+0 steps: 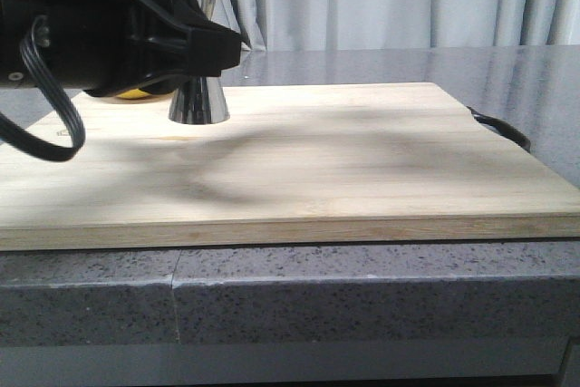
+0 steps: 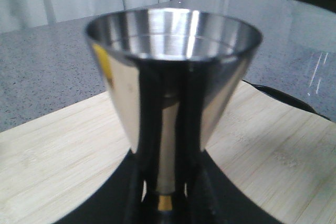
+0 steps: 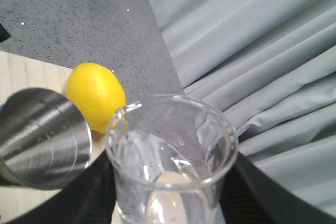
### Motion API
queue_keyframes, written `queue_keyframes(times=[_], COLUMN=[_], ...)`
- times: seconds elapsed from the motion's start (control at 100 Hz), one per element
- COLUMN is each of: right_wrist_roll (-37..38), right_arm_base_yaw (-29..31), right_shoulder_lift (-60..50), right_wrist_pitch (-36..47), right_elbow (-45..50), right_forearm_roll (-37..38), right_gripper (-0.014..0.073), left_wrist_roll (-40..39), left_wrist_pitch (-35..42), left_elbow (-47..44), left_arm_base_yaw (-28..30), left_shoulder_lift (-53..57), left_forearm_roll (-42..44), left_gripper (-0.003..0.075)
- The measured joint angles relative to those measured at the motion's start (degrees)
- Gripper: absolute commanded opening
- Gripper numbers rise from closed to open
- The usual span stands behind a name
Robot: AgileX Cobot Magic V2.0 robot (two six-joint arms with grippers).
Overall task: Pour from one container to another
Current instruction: 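Tilt the beaker with the right gripper, pouring liquid into the jigger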
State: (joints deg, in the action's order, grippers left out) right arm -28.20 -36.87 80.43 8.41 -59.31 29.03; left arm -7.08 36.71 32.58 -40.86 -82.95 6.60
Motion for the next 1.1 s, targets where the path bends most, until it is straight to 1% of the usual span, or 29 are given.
queue_keyframes(times=[1.1], right_wrist_roll=[0.00], right_arm_base_yaw=[0.00], right_shoulder_lift=[0.00], right_wrist_pitch=[-0.04], right_elbow=[0.00], right_forearm_roll=[11.25], right_gripper=[0.0290], left_wrist_roll=[-0.04], left_wrist_pitch=[-1.80], left_elbow=[0.00], left_arm_base_yaw=[0.00], left_shoulder_lift=[0.00], left_forearm_roll=[0.49], left_gripper=[-0.0019])
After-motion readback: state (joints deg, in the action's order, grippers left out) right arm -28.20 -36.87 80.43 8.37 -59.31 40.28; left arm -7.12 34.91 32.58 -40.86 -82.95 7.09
